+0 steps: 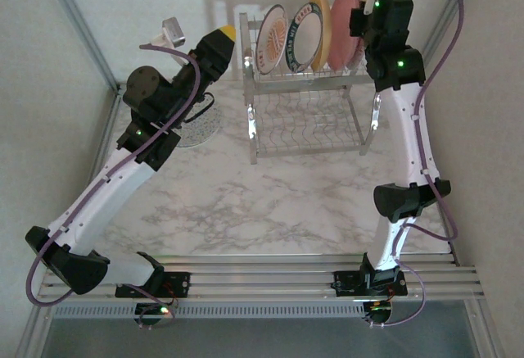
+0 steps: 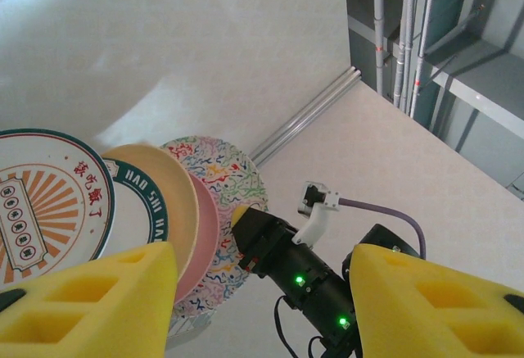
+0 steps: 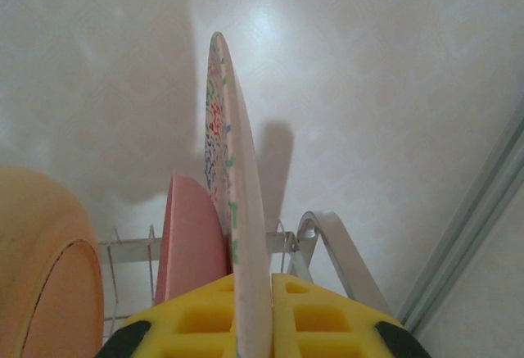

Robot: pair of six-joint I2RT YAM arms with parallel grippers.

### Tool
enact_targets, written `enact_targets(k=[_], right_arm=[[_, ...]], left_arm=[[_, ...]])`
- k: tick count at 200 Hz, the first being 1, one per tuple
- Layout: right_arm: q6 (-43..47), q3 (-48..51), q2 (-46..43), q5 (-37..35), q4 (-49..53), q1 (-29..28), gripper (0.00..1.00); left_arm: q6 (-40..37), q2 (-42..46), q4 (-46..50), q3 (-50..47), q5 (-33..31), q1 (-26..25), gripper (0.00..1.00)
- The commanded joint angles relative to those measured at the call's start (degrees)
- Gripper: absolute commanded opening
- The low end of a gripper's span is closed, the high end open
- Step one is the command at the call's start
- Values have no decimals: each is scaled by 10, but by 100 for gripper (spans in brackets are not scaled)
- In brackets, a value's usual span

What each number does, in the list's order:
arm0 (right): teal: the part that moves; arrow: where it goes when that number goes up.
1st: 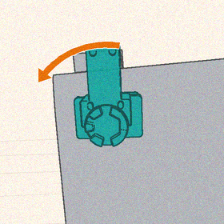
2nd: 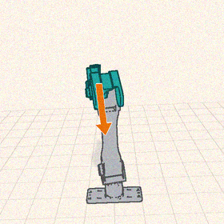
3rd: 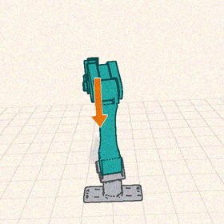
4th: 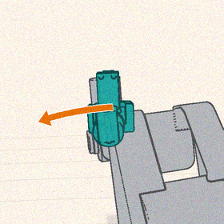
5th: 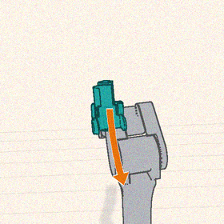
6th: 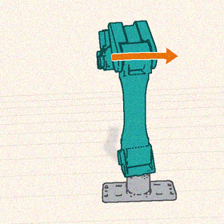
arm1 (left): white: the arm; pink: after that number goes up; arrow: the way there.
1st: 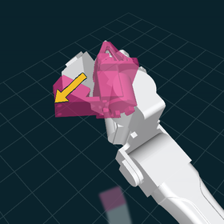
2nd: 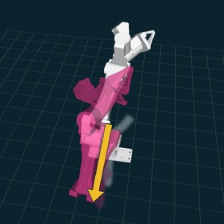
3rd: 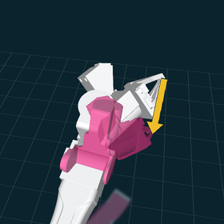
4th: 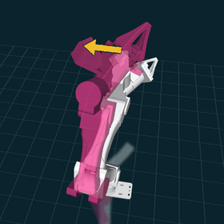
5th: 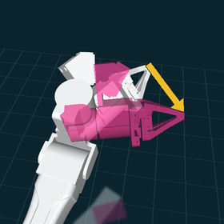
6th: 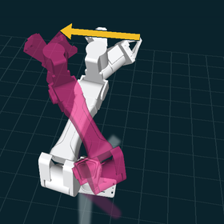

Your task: Unload the plates from the dish rack

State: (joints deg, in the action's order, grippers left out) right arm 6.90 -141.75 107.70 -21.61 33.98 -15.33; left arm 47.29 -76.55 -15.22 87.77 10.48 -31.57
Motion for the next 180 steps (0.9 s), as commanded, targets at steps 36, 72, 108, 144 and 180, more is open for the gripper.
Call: enact_targets(k=[36, 72, 108, 144, 180], right_arm=[[56, -41, -21, -70, -92, -12, 0], [78, -48, -33, -81, -109, -14, 0], [102, -57, -47, -93, -131, -15, 0], [127, -61, -63, -111, -154, -23, 0], [132, -58, -85, -125, -167, -30, 0]], left_arm=[[-2, 7, -17, 24, 6, -5, 58], [-1, -1, -16, 32, 11, -6, 58], [-1, -8, -16, 40, 16, -9, 58], [0, -13, -14, 47, 18, -10, 58], [2, -22, -11, 56, 24, -13, 58]])
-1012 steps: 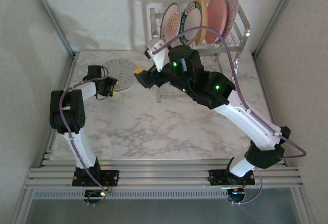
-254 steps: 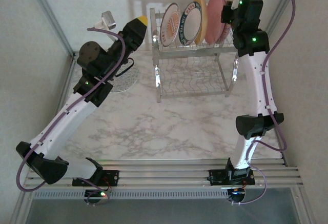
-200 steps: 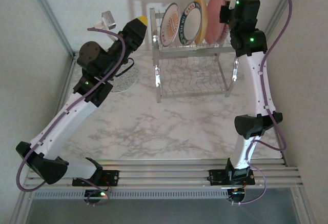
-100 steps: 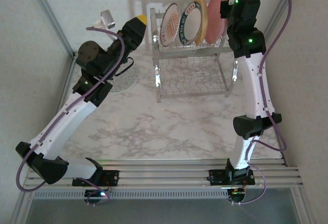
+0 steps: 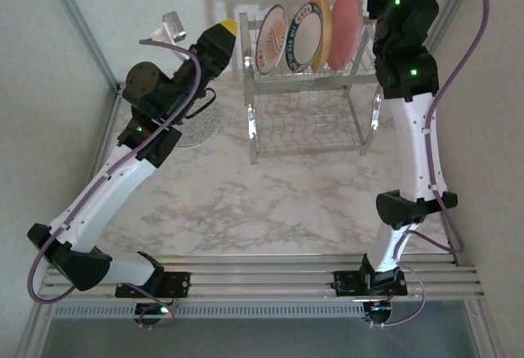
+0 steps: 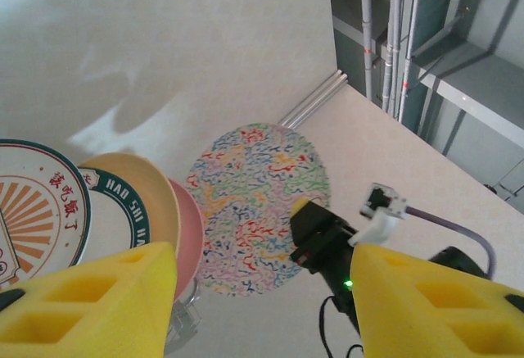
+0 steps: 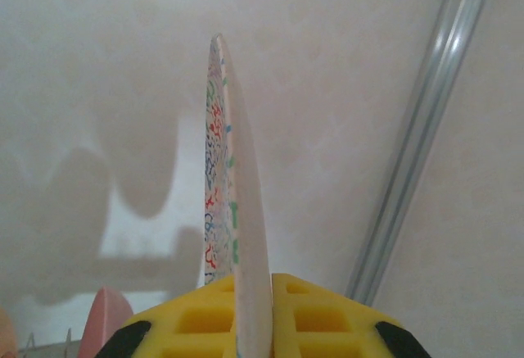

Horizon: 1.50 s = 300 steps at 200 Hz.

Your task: Unload the plates from the dish rack

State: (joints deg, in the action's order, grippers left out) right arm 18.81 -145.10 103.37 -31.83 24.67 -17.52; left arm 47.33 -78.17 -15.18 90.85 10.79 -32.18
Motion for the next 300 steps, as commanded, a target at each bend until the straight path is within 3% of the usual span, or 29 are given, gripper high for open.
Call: enact_targets(k=[1, 66, 137, 172, 205, 283, 300], right_arm=[[13, -25, -43, -23, -75, -8, 0], [-72, 74, -146, -9, -74, -21, 0], [-308, 224, -270, 178, -42, -19, 0], [-421, 223, -266, 291, -28, -20, 0], [-507, 239, -255, 353, -41, -19, 0], [-597, 247, -226, 427, -66, 11, 0], [-595, 246, -227, 424, -62, 19, 0]], left_arm=[[1, -6, -12, 25, 21, -7, 58], [9, -44, 9, 54, 53, -20, 59], [18, -129, 62, 138, 106, -38, 59], [23, -155, 73, 167, 123, -41, 59], [29, -168, 73, 178, 129, -42, 59], [11, -169, 117, 186, 111, -41, 52], [-2, -164, 157, 197, 71, -40, 52]])
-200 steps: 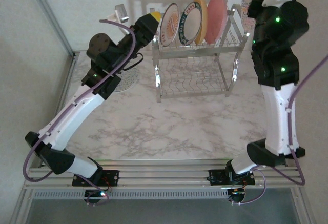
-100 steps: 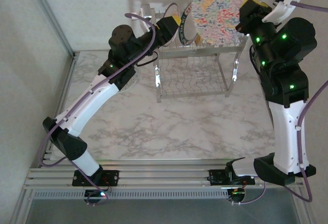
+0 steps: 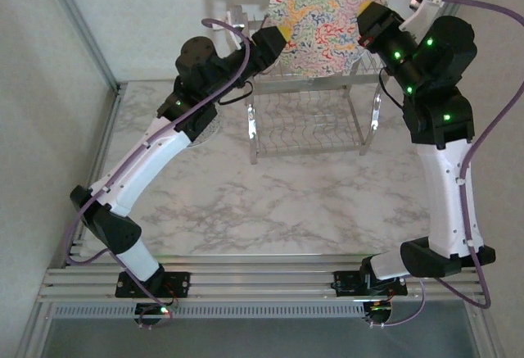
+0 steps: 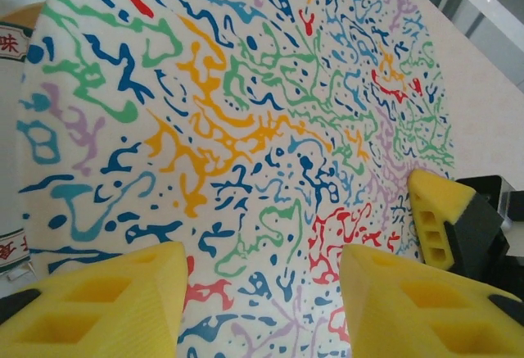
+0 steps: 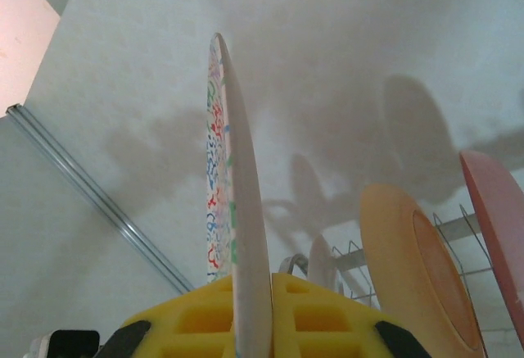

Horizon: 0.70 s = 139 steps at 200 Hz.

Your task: Unload the plates from the dish rack

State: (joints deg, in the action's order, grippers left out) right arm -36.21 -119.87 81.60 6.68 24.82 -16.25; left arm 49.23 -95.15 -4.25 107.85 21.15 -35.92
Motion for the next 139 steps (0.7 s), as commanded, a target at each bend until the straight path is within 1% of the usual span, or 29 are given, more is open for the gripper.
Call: enact_targets(k=[1, 10, 22, 40, 54, 73, 89, 105, 125, 139], right_arm=[[-45, -6, -9, 39, -63, 8, 0], [-42, -9, -9, 41, -59, 12, 0], [-39, -11, -9, 43, -55, 16, 0], [-40, -7, -9, 46, -55, 18, 0], [-41, -6, -9, 47, -58, 18, 0], [-49, -7, -5, 56, -64, 20, 0], [-61, -10, 1, 70, -67, 22, 0], [-75, -12, 6, 86, -72, 25, 0], [-98, -10, 12, 108, -78, 35, 0], [-111, -8, 16, 122, -80, 39, 0]], left_arm=[[-22, 7, 51, 28, -37, -3, 52], [-29, 13, 72, 34, -63, -2, 55], [-42, 21, 81, 35, -81, -2, 58], [-42, 28, 112, 43, -115, -1, 59], [-23, 27, 148, 46, -136, 4, 60], [0, 18, 149, 41, -105, 16, 60], [18, 7, 119, 42, -61, 20, 60], [33, -2, 95, 47, -32, 22, 60], [42, -7, 85, 49, -16, 26, 57], [43, -7, 82, 50, -8, 26, 53]])
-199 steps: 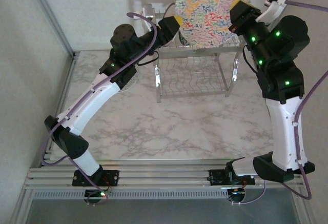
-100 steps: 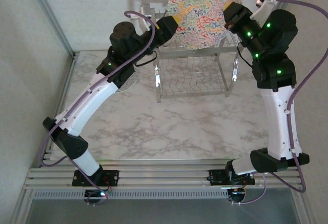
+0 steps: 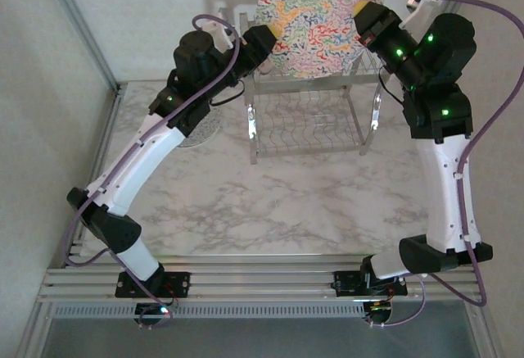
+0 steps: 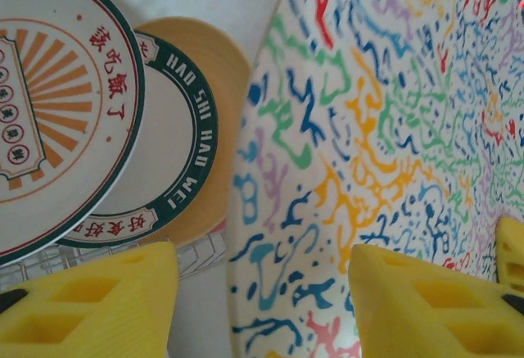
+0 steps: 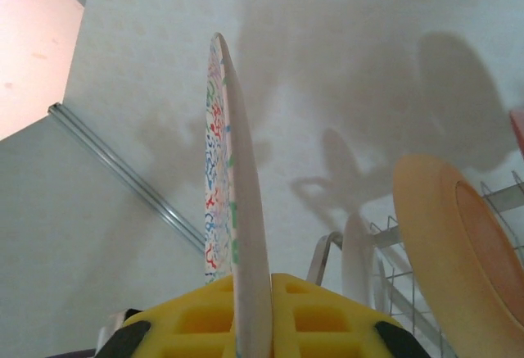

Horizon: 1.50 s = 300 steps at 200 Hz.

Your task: Unload the plates from the dish rack

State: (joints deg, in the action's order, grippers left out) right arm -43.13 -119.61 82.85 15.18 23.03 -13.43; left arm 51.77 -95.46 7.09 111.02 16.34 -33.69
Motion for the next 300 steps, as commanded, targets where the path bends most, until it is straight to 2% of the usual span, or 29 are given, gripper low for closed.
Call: enact_targets(k=[1, 23, 60, 93, 153, 184, 193, 213, 228, 251, 281, 300], right_arm=[[-44, -10, 3, 39, -62, 11, 0], [-58, -3, 6, 55, -67, 16, 0], [-101, 12, 18, 95, -90, 27, 0], [-131, 19, 31, 127, -98, 34, 0], [-139, 21, 35, 143, -91, 50, 0], [-131, 18, 35, 146, -80, 56, 0], [-122, 14, 33, 144, -75, 57, 12], [-81, -5, 31, 132, -37, 57, 48], [-43, -12, 23, 117, -3, 56, 63], [16, 7, -7, 86, 16, 54, 72], [91, 46, -48, 55, 21, 37, 74], [175, 50, -59, 21, 45, -6, 74]], left_arm=[[18, -4, -31, 18, 40, 3, 52], [21, -2, -34, 17, 46, 3, 41], [39, -4, -60, 9, 68, 3, 34], [52, -8, -75, 5, 85, 3, 33], [58, -7, -77, 5, 95, 4, 0], [69, -2, -93, 3, 105, 8, 0], [72, 1, -102, 0, 105, 10, 0], [89, 12, -129, -9, 106, 21, 0], [105, 21, -148, -15, 111, 35, 0], [133, 40, -176, -30, 118, 67, 0], [178, 73, -224, -76, 129, 121, 0], [201, 98, -250, -115, 128, 156, 0]])
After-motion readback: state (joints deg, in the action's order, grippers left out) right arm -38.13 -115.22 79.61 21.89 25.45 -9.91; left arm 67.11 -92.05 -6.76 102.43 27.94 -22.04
